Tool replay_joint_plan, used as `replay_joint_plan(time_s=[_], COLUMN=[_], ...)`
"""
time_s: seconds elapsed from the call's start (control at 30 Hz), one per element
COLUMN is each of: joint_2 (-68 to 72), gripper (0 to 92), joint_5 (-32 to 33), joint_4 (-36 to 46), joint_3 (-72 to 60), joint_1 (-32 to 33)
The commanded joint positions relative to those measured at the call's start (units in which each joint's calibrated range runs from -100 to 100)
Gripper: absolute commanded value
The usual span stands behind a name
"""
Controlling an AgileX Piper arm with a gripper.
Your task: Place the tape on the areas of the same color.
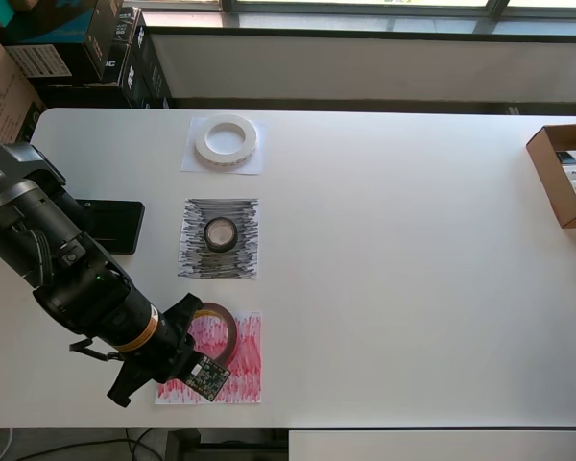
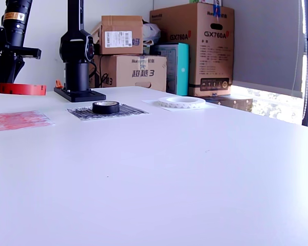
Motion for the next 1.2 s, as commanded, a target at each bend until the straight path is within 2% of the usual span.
replay_joint_plan(time_s=[0.0,0.33,1.17], joint_2=[0.0,6.9,9.7], gripper=[0.0,0.0,0.0], joint_5=[-0.5,0.1,0.4], joint_4=[0.7,0.0,0.0], joint_3=[0.5,-3.3,-4.1], joint_1=[-1.9,-2.4,-1.6])
